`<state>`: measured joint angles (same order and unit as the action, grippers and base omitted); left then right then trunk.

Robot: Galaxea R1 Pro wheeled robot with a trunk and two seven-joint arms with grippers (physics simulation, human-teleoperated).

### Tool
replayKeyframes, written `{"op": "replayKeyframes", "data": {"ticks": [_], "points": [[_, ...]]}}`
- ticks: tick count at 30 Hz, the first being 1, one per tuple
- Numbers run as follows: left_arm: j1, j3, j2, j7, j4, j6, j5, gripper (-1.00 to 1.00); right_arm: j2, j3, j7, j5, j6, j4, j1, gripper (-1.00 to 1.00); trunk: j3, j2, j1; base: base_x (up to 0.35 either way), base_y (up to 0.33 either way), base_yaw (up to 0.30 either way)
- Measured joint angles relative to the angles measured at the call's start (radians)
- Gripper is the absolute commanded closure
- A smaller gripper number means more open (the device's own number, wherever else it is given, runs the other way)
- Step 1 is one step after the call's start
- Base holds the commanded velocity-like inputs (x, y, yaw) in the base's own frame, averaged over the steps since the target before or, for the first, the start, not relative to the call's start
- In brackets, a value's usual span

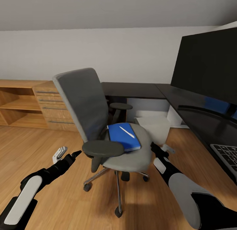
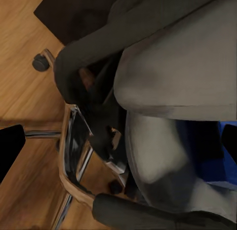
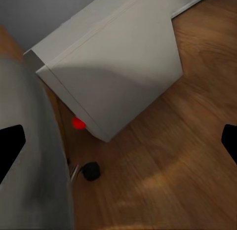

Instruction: In the bedroom, organize the workspace by keeping the computer under the desk, ensuring the monitor is on the desk, placing the keyboard on the desk next to the monitor, placing the mouse on the desk next to the keyboard, moving the folder from the swivel chair onto the desk next to the mouse, stacking the notebook on top of the folder with the pen on top of the notebook, and positioning the swivel chair next to the desk.

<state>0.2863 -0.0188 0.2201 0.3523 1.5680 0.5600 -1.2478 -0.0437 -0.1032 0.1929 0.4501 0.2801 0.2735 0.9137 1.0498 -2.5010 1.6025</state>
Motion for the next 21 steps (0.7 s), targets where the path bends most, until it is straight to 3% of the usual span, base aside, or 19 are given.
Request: {"op": "replayKeyframes", "data": {"ticks": [10,21], "points": [[0.000,0.006,0.002,0.000,-0.002,0.000,0.000,-1.00,-0.001,0.000,0.000,0.001,0.000,0.000,0.000,-1.00,0.000,0.000,0.000,0.172,0.000,0.000],[0.000,0.014,0.002,0.000,-0.012,-0.001,-0.001,-1.00,-0.003,0.000,0.000,0.002,0.000,0.000,0.000,-1.00,0.000,0.000,0.000,0.014,0.000,0.003]]}}
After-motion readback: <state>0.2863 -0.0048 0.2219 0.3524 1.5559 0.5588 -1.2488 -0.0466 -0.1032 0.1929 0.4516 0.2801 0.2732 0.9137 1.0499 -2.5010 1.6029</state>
